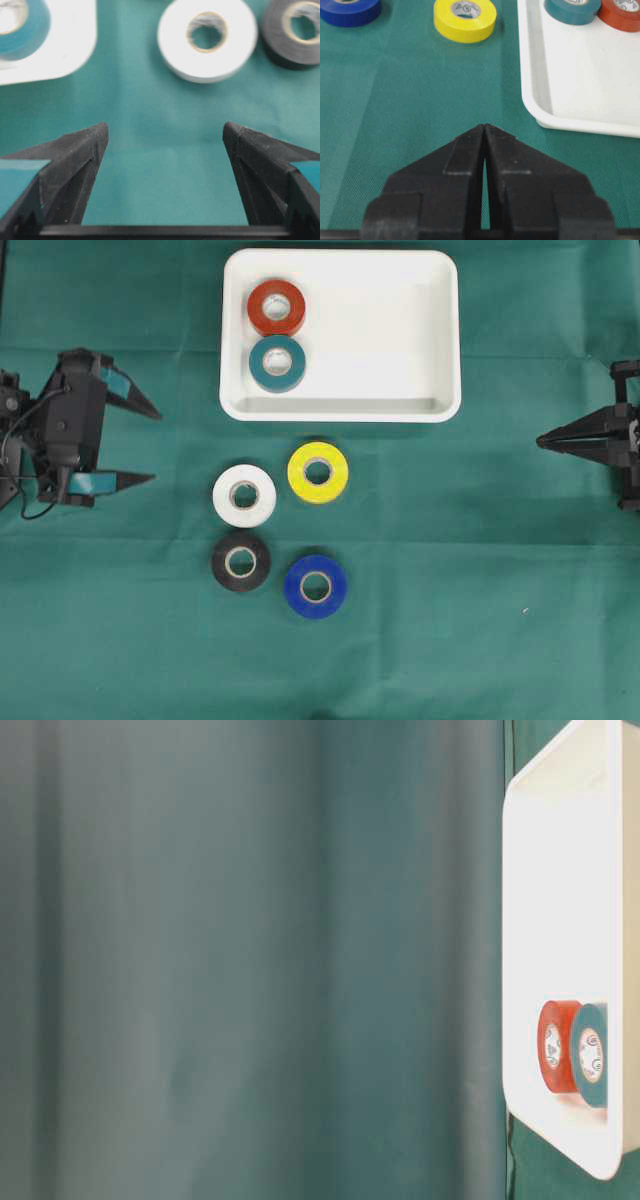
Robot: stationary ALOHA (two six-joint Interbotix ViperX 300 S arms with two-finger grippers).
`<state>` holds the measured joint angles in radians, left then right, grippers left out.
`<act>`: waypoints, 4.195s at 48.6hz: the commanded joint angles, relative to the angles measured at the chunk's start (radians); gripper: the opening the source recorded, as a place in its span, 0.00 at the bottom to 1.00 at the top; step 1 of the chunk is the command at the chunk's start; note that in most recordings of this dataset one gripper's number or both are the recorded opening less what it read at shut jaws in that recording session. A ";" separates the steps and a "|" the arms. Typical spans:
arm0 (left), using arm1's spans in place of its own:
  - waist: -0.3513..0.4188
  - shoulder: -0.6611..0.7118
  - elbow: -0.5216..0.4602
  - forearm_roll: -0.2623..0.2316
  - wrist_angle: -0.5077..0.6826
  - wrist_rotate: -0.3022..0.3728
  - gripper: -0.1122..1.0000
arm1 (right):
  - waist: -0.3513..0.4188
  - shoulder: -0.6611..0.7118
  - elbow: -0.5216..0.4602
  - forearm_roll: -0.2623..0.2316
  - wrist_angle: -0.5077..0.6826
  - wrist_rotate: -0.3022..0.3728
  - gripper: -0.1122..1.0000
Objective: Put the tape into the white case with the left arm.
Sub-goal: 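Open the left gripper and withdraw it to the left, then move the left gripper over the black tape roll and grasp it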
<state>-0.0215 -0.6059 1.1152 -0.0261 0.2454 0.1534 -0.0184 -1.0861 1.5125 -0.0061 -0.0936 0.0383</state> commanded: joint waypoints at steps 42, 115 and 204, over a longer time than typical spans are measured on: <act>-0.169 -0.021 0.035 -0.002 -0.003 -0.074 0.97 | 0.000 0.006 -0.011 0.000 -0.009 0.002 0.02; -0.364 0.540 -0.279 -0.002 -0.109 -0.074 0.96 | 0.000 0.008 -0.009 -0.002 -0.009 0.002 0.02; -0.367 0.707 -0.400 0.002 -0.103 -0.069 0.33 | -0.002 0.009 -0.008 -0.002 -0.009 0.002 0.02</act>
<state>-0.3912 0.1304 0.7210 -0.0261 0.1396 0.0859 -0.0184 -1.0876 1.5140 -0.0061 -0.0936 0.0399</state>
